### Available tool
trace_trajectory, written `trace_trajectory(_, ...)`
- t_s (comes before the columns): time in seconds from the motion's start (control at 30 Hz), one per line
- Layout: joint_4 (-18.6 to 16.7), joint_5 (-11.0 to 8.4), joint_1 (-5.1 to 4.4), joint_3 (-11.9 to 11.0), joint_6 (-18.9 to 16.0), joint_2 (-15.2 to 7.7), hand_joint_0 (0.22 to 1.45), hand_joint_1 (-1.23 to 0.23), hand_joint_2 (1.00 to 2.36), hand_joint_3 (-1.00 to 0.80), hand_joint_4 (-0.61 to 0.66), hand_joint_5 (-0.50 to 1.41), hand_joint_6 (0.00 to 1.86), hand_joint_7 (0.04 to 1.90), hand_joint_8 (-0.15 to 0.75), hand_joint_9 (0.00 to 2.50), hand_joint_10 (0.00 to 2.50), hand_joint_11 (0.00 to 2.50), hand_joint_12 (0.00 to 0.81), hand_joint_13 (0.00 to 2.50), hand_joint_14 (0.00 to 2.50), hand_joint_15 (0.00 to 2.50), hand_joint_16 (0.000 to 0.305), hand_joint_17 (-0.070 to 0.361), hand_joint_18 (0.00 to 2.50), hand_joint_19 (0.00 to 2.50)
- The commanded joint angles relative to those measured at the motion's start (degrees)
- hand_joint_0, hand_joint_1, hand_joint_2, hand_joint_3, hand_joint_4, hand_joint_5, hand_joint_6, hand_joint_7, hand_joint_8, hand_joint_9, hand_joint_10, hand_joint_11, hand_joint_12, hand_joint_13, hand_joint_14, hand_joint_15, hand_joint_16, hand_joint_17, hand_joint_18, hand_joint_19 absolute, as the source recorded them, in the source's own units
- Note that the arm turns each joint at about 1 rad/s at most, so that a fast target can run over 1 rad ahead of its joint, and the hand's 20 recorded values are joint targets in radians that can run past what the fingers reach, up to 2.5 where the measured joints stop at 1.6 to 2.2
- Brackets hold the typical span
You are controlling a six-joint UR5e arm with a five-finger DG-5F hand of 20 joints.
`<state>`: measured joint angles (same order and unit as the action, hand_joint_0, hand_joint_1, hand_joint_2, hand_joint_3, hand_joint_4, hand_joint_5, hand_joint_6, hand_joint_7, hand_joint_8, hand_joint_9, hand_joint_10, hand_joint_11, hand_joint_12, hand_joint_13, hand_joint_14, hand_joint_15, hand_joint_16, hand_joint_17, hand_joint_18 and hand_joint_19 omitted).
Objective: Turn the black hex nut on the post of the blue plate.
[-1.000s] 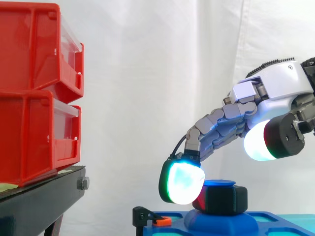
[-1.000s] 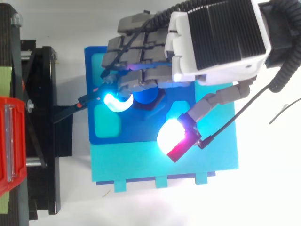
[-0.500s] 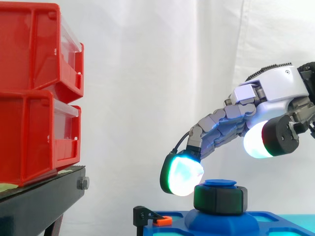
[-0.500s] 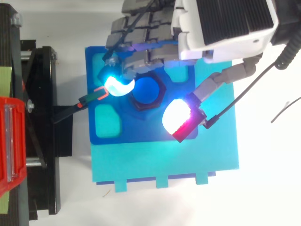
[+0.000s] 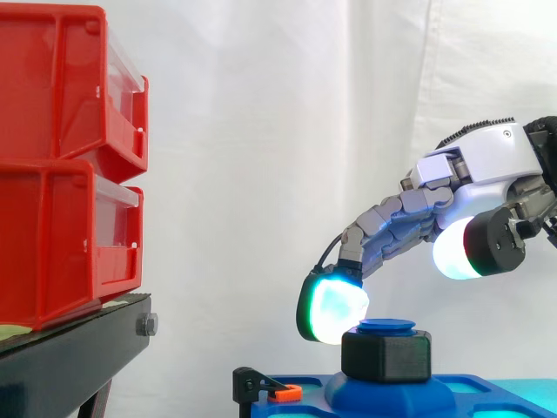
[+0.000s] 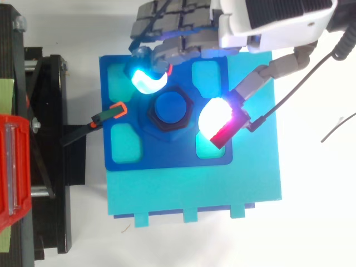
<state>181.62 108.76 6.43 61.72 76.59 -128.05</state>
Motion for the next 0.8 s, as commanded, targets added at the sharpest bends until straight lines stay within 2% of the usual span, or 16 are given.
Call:
trace_trajectory(0.0, -0.1, 0.75, 0.51, 0.0, 0.1, 0.0, 0.48, -0.38, 1.0, -0.5, 0.14, -0.21, 0.5, 0.73, 0.26, 0.35, 0.0, 0.0, 0.362, 0.3, 0.0, 0.06, 0.054, 0.122, 0.22, 0.17)
trace_trajectory(0.17, -0.5, 0.75, 0.42, 0.0, 0.1, 0.0, 0.48, -0.38, 1.0, -0.5, 0.14, -0.21, 0.5, 0.73, 0.261, 0.35, 0.0, 0.0, 0.363, 0.3, 0.0, 0.06, 0.054, 0.122, 0.22, 0.17)
trace_trajectory(0.47, -3.7, 0.75, -0.81, -0.1, -0.8, 0.1, 0.48, -0.37, 1.0, -0.5, 0.14, -0.21, 0.5, 0.74, 0.257, 0.34, 0.0, 0.0, 0.363, 0.3, 0.0, 0.06, 0.055, 0.123, 0.22, 0.16)
trace_trajectory(0.63, -5.0, 0.75, -1.69, 0.0, -2.1, 0.1, 0.47, -0.37, 1.0, -0.5, 0.14, -0.21, 0.5, 0.75, 0.26, 0.33, 0.0, 0.0, 0.377, 0.28, 0.0, 0.04, 0.056, 0.126, 0.21, 0.15)
trace_trajectory(0.77, -6.5, 0.22, -3.09, 0.0, -2.9, 0.0, 0.46, -0.36, 1.0, -0.5, 0.15, -0.21, 0.5, 0.75, 0.26, 0.32, 0.0, 0.0, 0.387, 0.24, 0.0, 0.03, 0.058, 0.131, 0.18, 0.15)
